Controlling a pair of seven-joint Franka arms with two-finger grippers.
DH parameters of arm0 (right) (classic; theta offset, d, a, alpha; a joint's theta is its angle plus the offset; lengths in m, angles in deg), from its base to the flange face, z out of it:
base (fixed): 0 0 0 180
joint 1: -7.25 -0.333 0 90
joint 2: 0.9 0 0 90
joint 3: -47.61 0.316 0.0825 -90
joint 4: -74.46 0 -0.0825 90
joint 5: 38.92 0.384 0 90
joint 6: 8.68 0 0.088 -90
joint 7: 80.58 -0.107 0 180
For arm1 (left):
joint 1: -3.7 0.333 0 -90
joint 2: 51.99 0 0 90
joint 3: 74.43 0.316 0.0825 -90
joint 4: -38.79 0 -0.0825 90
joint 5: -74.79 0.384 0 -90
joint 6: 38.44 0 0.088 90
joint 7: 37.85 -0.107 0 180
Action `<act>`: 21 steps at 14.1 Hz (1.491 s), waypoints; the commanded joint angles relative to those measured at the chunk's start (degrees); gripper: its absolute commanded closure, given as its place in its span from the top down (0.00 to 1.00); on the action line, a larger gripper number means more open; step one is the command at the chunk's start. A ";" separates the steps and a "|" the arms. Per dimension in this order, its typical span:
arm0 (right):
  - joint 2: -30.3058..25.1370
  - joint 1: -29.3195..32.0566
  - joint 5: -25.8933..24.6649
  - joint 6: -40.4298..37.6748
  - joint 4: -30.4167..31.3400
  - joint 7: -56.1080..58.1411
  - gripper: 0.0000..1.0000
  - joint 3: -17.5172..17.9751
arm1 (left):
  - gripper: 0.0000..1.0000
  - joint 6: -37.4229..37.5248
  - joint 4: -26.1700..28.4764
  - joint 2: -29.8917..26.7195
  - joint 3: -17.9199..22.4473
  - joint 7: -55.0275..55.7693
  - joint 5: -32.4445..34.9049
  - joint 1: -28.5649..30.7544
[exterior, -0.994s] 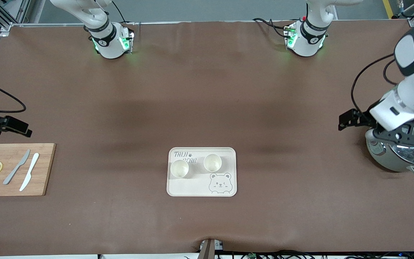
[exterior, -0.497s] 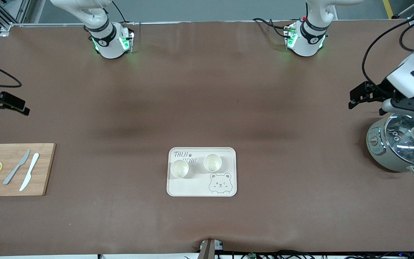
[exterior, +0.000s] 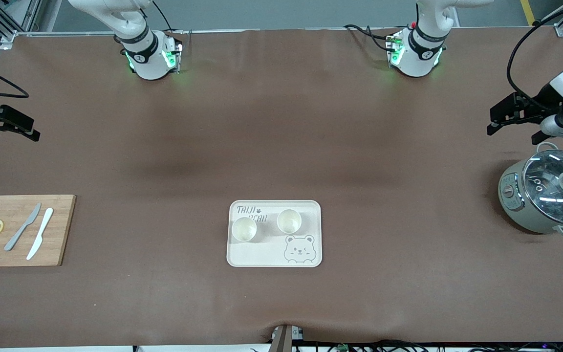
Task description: Place white IKEA cup upright on tray with both arms
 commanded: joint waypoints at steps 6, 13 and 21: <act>-1.06 0.92 -0.61 -1.43 -0.96 0.58 1.00 0.74 | 1.00 4.66 -3.89 3.67 -0.53 -1.79 5.36 -0.02; -1.06 0.57 -1.06 2.44 -0.61 -0.03 1.00 1.00 | 1.00 4.66 -3.89 4.20 -0.53 -1.00 4.75 0.42; -1.14 0.39 -1.67 2.09 -0.52 -0.12 1.00 1.00 | 1.00 4.66 -3.89 4.02 -0.45 -0.56 4.83 0.42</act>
